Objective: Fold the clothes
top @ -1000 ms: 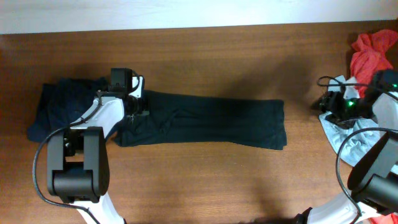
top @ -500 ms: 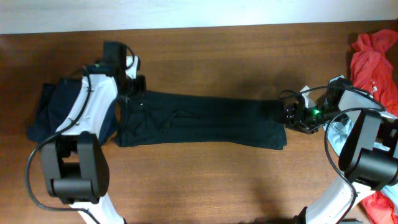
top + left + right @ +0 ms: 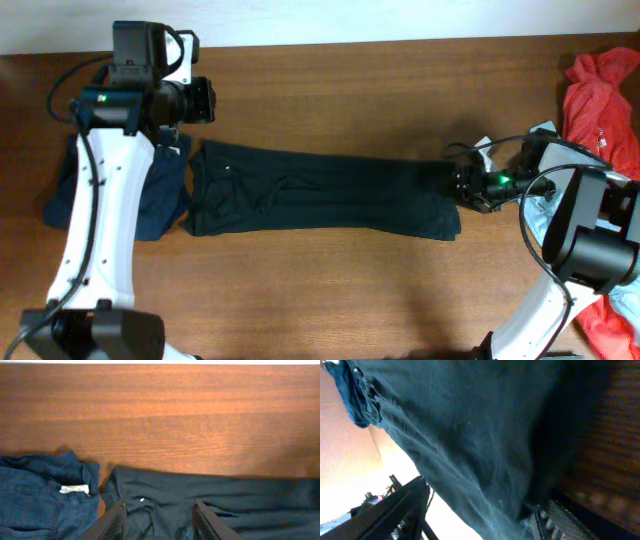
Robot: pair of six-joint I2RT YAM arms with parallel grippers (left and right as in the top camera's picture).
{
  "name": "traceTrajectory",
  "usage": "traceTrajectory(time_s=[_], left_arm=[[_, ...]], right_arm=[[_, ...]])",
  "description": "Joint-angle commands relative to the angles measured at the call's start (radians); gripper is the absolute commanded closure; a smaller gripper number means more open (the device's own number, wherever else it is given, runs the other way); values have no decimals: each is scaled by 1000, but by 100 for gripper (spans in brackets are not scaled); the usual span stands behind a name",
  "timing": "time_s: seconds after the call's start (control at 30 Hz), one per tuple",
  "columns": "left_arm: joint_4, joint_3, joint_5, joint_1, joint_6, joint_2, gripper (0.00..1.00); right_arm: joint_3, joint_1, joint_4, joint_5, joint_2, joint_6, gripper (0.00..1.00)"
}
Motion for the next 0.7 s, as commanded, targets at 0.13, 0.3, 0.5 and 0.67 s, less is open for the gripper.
traceTrajectory(time_s=[0.13, 0.3, 0.5, 0.67], left_arm=[[-43, 14, -3, 5, 20, -27, 57], [-64, 14, -3, 5, 21, -27, 57], [-65, 14, -3, 5, 37, -27, 57], [-64, 14, -3, 5, 39, -27, 57]], right_arm=[[-40, 84, 33, 247, 71, 62, 51], [-40, 75, 32, 258, 71, 91, 67], [-35, 35, 29, 433, 43, 199, 85], [-20, -2, 26, 417, 7, 207, 64]])
